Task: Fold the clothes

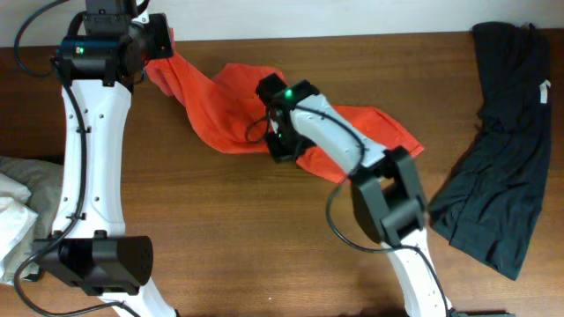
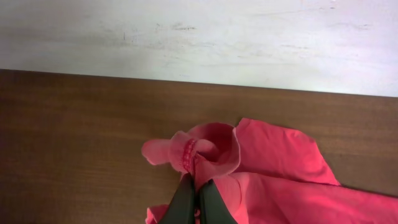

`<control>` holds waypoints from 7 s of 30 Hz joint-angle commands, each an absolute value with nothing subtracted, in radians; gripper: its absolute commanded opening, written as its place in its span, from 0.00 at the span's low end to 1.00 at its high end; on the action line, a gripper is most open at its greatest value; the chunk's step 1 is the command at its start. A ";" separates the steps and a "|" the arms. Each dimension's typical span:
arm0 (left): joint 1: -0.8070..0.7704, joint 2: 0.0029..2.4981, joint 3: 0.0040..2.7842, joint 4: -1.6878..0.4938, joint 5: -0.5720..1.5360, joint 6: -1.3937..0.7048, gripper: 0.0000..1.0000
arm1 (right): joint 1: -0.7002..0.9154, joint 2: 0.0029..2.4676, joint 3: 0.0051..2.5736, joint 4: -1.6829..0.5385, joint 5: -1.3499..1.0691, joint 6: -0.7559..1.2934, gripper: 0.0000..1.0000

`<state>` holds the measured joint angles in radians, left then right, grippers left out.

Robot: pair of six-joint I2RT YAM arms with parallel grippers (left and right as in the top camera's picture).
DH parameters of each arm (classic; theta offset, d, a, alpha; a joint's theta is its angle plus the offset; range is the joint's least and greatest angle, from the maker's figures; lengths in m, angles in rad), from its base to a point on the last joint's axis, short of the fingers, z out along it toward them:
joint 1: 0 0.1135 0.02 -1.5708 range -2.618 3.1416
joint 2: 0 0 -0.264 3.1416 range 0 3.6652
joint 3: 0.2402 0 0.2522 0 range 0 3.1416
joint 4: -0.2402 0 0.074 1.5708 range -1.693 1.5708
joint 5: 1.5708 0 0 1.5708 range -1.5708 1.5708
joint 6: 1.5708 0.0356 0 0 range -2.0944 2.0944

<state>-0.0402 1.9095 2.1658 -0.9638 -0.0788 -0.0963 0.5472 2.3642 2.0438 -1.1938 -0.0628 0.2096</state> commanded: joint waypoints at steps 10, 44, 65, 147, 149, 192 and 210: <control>-0.046 1.908 2.191 -0.898 -0.075 -0.081 0.01 | 0.413 2.020 2.347 -1.401 0.061 0.192 0.04; -0.043 1.403 2.202 -0.736 -0.284 0.045 0.01 | -0.074 1.817 2.948 -1.642 -0.041 0.200 0.04; -0.008 1.779 2.238 -0.540 -0.311 -0.007 0.01 | -0.072 2.121 2.931 -1.501 -0.073 0.244 0.04; -0.051 1.365 0.917 -0.603 -0.371 -0.547 0.01 | -0.073 1.750 1.268 -0.940 -0.046 0.575 0.04; -0.051 1.470 0.917 -0.518 -0.350 -0.544 0.01 | -0.072 1.799 1.268 -0.900 -0.052 0.572 0.04; -0.013 2.186 1.571 -0.262 -0.146 -0.161 0.45 | -0.073 2.217 1.937 -0.885 -0.150 0.033 0.99; -0.012 2.426 1.790 -0.299 -0.127 -0.118 0.01 | -0.074 2.217 1.937 -0.883 -0.146 0.015 0.31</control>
<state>-0.0162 2.3966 1.7802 -0.2867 -0.1452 -0.1257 -0.0662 2.2097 1.9171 -0.8875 -0.1555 0.0204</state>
